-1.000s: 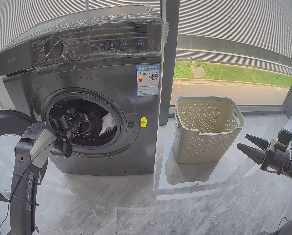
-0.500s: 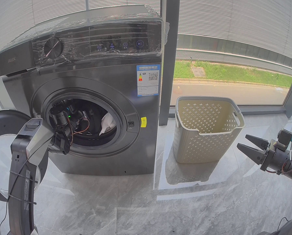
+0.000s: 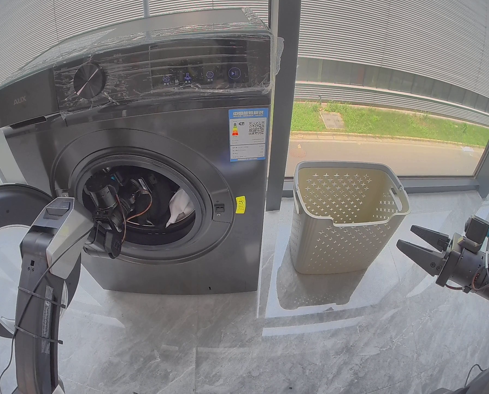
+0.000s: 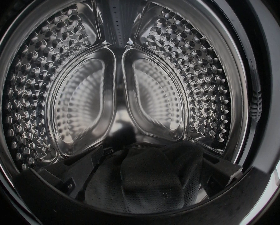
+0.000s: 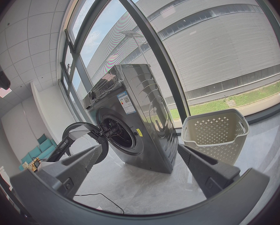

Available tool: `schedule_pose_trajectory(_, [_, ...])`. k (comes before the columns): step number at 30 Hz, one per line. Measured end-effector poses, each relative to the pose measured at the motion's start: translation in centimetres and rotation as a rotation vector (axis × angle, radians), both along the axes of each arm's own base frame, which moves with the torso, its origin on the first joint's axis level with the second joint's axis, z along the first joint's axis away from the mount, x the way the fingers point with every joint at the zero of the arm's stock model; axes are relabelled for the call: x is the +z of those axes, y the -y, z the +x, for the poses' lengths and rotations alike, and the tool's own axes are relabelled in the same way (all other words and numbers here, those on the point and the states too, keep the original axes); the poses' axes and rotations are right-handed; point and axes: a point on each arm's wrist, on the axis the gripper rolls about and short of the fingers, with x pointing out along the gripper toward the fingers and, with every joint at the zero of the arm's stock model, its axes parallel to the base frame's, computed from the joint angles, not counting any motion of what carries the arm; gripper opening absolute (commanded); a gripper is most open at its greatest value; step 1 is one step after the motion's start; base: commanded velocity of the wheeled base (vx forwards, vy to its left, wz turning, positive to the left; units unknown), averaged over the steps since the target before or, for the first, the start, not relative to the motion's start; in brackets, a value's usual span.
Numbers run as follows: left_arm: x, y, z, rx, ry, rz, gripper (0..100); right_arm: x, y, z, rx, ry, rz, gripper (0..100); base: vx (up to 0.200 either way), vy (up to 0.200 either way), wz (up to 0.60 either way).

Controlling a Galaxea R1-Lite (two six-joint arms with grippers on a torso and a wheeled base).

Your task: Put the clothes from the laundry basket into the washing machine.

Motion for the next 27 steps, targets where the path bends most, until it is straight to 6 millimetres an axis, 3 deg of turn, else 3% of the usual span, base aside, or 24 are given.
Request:
schedule_pose_trajectory(2, [-0.1, 0.1, 0.0, 0.006, -0.008, -0.003, 100, 0.0, 0.0, 0.0, 0.000, 0.000, 0.000, 100, 0.000, 0.000, 0.00])
schedule_pose_trajectory(11, [-0.4, 0.1, 0.0, -0.003, -0.041, 0.000, 100, 0.0, 0.0, 0.0, 0.000, -0.003, 0.000, 100, 0.200, 0.000, 0.00])
schedule_pose_trajectory(19, [-0.6, 0.3, -0.1, -0.007, 0.001, 0.002, 100, 0.0, 0.0, 0.0, 0.000, -0.001, 0.000, 100, 0.000, 0.000, 0.00])
schedule_pose_trajectory(27, [-3.8, 0.8, -2.0, -0.013, -0.125, 0.032, 100, 0.0, 0.0, 0.0, -0.001, 0.000, 0.000, 100, 0.000, 0.000, 0.00])
